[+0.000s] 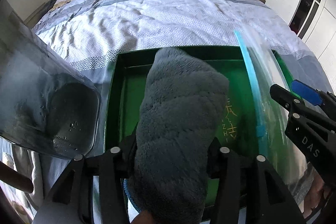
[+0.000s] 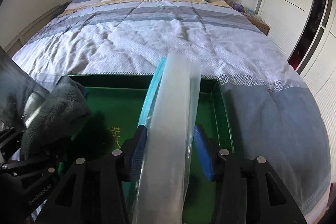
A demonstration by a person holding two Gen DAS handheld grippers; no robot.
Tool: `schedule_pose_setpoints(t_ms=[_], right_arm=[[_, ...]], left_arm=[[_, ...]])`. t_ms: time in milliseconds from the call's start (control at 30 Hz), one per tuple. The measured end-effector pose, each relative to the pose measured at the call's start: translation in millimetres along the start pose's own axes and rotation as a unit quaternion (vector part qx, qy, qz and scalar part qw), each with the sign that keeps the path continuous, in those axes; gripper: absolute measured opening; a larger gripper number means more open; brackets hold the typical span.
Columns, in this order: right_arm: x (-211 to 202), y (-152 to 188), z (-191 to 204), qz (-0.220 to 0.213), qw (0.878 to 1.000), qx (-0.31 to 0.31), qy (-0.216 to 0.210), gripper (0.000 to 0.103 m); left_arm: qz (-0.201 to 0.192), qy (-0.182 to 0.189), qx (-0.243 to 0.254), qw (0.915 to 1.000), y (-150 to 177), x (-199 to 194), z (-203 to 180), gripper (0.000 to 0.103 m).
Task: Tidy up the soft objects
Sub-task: 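Lower the towel into the green tray and open left tool while right tool releases the bag there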
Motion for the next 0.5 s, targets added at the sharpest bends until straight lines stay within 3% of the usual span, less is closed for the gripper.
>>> schedule_pose_setpoints(t_ms=[167,233,367,500], right_arm=[[-11.2,0.4,-1.4,-0.008,1.000,-0.003,0.004,0.057],[-16.7,-0.2,-2.4,-0.013,1.000,0.000,0.004,0.060],[-28.7,-0.4,-3.5,-0.021,1.000,0.003,0.002,0.073],[-44.0,-0.2,-5.3,-0.033,0.999,0.010,0.003,0.087]], left_arm=[[-0.011,0.003,-0.002,0.9999,-2.4,-7.5,-1.6,0.056],[-0.022,0.001,0.000,0.9998,-4.8,-11.8,-2.2,0.064],[-0.030,0.004,-0.001,0.9995,-9.8,-18.5,-2.8,0.067],[-0.041,0.010,-0.001,0.9991,-11.4,-28.7,-3.4,0.082]])
Point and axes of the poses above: each gripper's, at about its wrist camera, not at the fingertips, and x roughly the way its jaws point, z to its left, y to its underside, the point moved 6 cm from there along x, roughly the way its jaws point, and after that the axes turned 10 degrees about -x, right-handed, at the moved point
